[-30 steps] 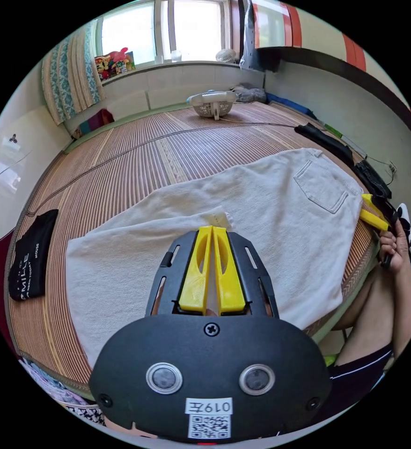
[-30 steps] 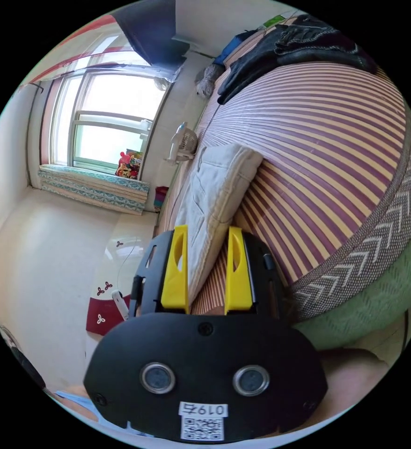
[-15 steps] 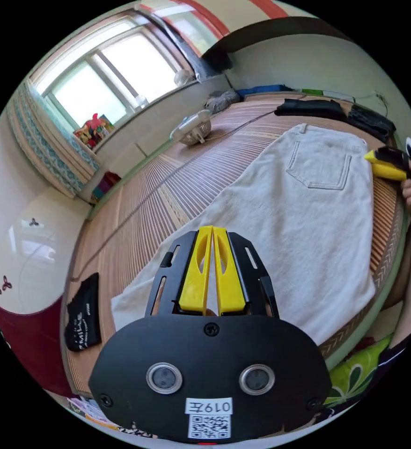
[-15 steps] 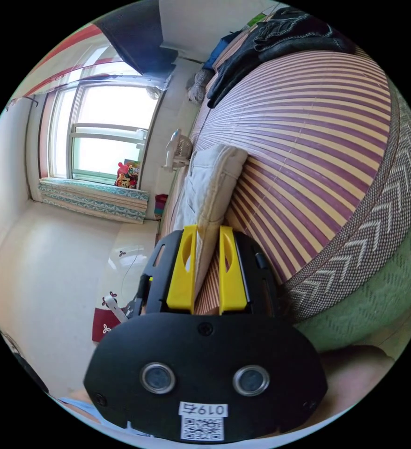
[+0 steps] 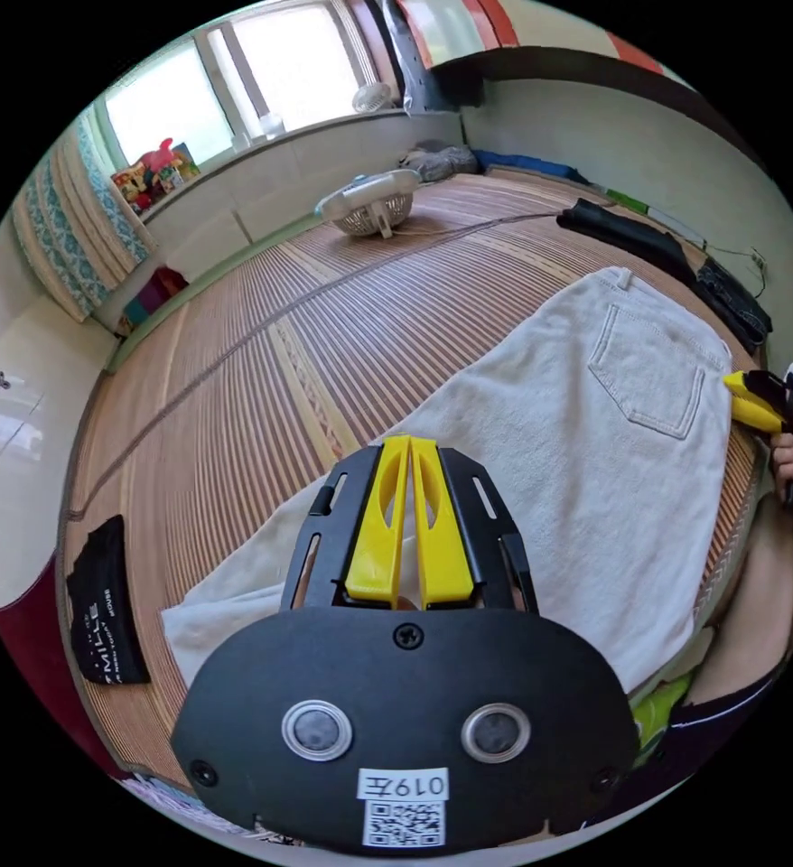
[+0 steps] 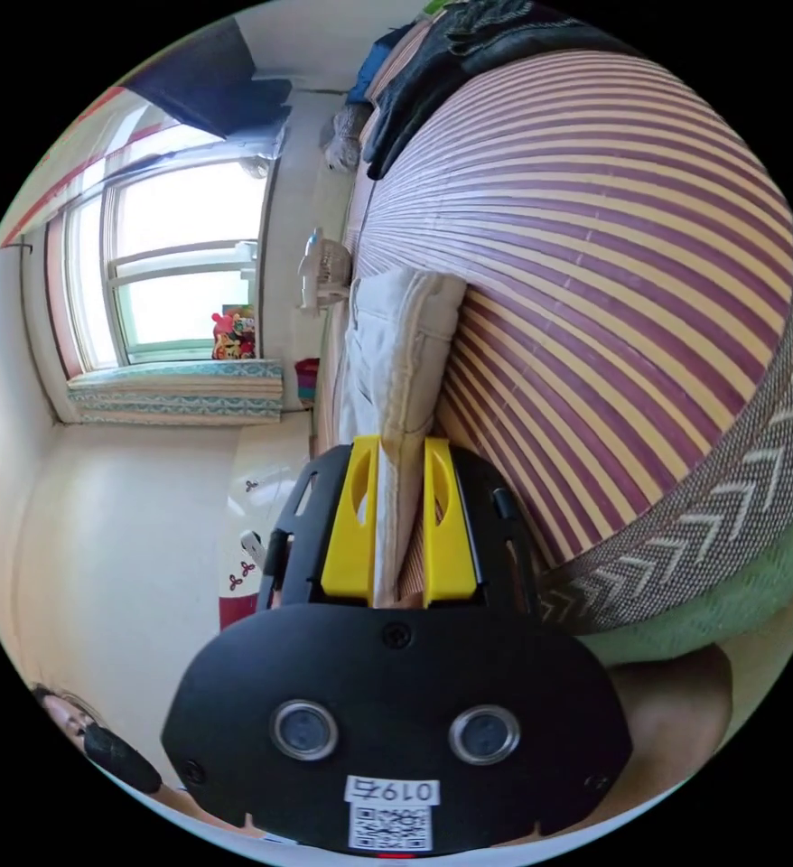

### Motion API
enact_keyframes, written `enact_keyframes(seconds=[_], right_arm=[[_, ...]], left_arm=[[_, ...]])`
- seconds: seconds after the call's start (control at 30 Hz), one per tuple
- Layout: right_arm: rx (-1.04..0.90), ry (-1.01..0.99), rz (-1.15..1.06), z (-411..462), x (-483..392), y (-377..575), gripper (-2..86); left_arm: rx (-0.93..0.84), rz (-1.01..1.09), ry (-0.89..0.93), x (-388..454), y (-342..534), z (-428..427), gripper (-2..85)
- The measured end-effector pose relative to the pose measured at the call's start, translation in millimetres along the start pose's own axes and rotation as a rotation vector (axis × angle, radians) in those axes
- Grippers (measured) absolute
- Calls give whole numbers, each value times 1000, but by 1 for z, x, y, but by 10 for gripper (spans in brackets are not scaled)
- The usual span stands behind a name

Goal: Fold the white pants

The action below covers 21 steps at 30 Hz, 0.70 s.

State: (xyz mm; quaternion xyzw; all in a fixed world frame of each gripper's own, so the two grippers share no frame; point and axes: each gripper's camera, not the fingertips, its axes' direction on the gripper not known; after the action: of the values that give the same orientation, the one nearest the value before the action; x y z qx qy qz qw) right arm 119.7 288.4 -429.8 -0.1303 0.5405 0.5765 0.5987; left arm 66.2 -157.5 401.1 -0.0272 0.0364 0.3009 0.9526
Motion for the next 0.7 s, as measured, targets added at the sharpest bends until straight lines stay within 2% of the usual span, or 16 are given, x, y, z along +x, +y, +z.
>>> enact_keyframes(seconds=[0.13, 0.33, 0.6, 0.7], right_arm=[[23, -35, -13, 5, 5, 5, 80], [43, -12, -40, 15, -2, 12, 79], [68, -4, -85, 24, -10, 28, 63], [101, 8, -183, 25, -30, 41, 58]], left_arm=[[-38, -75, 89, -18, -16, 19, 5], [-41, -135, 129, -29, -38, 30, 6], [-139, -109, 95, -16, -67, 59, 7], [-185, -60, 42, -2, -82, 66, 7]])
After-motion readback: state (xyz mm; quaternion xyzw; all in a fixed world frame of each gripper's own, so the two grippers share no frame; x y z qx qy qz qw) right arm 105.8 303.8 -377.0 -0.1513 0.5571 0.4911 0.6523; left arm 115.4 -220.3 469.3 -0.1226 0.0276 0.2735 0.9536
